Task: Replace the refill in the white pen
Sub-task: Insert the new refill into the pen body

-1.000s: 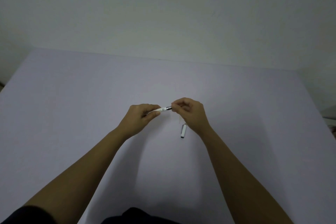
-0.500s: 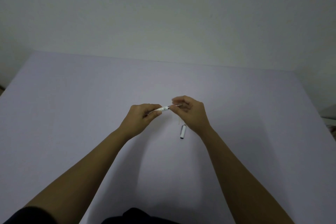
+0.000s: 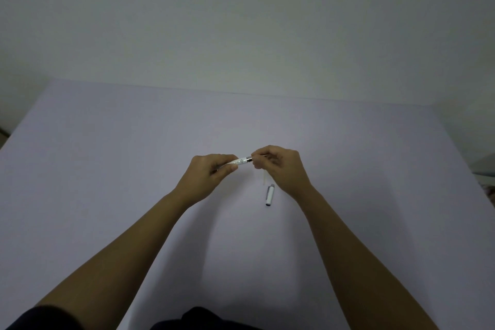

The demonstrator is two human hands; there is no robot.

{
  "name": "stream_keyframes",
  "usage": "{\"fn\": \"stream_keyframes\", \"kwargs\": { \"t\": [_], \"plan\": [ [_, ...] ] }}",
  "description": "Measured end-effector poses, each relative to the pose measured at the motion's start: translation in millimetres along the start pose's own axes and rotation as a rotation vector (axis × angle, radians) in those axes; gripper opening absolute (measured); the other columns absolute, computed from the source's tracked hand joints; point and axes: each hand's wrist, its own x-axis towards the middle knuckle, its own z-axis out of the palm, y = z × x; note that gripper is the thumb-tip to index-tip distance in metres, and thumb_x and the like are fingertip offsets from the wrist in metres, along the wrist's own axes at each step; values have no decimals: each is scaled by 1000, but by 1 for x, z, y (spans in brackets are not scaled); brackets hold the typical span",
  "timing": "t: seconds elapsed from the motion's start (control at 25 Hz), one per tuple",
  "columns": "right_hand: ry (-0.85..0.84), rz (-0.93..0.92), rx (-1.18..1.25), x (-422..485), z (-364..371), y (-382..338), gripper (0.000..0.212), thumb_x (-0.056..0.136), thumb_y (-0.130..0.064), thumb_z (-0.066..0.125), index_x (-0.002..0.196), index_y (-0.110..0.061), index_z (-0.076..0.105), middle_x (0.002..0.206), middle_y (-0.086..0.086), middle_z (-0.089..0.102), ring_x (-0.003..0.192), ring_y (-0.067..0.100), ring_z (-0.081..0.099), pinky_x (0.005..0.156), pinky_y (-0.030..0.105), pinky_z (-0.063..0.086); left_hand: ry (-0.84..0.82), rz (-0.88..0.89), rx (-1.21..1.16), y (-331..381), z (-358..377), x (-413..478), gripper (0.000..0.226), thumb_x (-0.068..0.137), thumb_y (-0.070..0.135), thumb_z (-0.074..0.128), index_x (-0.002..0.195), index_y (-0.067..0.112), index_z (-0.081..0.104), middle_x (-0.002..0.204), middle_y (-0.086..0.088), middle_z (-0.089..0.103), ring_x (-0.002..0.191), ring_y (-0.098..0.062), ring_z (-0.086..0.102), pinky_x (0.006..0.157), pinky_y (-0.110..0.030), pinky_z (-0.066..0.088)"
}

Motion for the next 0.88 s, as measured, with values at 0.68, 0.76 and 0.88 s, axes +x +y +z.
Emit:
{"fn": "stream_keyframes", "kwargs": {
  "t": [0.68,0.76,0.88],
  "plan": [
    [-14,-32,21,3,-5,-3,10,81,-13,71,87,-20,73,76,-9,71,73,6,71,74,23,58,17,19,-7,2,0,1,18,90,27,58,104,25,69,74,-1,68,66,-9,51,58,-10,38],
    [-9,-19,27,4,-5,-5,8,84,-16,68,84,-23,71,71,-8,70,67,5,70,72,26,59,18,19,-12,3,0,1,18,91,27,57,105,25,68,72,-3,66,65,-10,50,57,-10,37],
    [-42,-74,14,3,-5,-6,14,82,-17,70,93,-26,69,82,-16,70,78,-1,69,72,12,53,23,24,-8,5,0,1,18,91,26,57,105,23,69,74,-3,68,66,-11,52,59,-11,38]
  ]
}}
